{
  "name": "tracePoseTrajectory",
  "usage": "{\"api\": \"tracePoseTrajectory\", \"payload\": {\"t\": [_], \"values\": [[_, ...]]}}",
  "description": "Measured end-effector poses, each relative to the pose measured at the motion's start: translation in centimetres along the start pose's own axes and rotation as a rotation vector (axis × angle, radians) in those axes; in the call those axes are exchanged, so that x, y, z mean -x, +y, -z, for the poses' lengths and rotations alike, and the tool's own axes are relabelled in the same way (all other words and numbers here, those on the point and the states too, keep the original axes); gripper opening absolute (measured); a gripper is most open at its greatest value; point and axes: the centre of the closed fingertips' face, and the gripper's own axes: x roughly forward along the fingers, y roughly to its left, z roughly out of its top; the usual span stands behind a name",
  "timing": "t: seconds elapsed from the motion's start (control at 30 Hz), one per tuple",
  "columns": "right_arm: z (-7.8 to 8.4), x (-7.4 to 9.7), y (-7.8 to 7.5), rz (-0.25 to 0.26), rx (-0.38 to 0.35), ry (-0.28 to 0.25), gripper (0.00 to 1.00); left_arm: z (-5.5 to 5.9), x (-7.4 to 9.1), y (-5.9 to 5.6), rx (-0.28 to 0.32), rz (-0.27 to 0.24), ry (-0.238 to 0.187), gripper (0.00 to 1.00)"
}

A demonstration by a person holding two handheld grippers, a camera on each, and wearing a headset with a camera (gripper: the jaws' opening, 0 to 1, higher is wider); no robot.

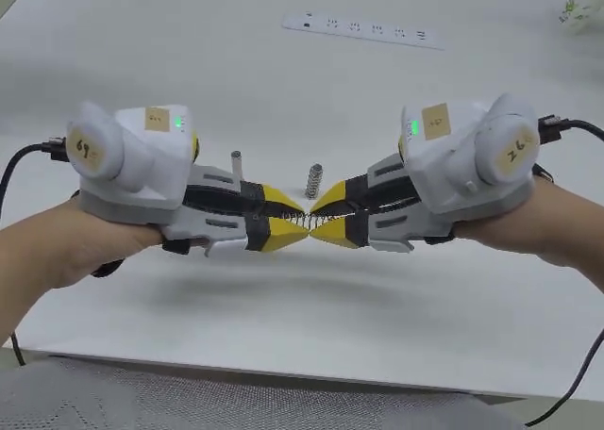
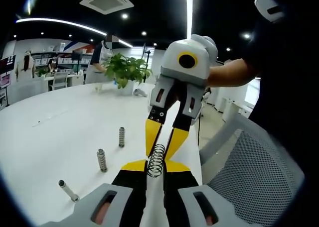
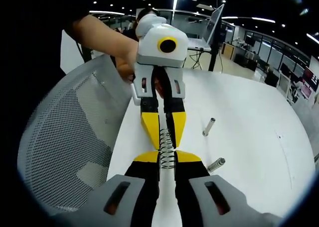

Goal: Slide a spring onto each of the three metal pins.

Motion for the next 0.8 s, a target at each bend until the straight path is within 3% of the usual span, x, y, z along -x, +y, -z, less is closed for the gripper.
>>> {"api": "tracePoseTrajectory", "payload": {"t": [0.57,0.67,0.8], "values": [[0.2,0.3,0.4,-0.007,-0.003,0.013,0.1,-0.2,0.0,-0.7,0.003,0.041,0.0,0.02],[1.1,0.4,0.5,-0.005,0.004,0.052,0.09,-0.2,0.0,-0.8,0.005,0.044,0.0,0.02],[1.3,0.8,0.4,0.003,-0.032,0.028,0.09,-0.2,0.1,-0.9,0.006,0.051,0.002,0.02]]}}
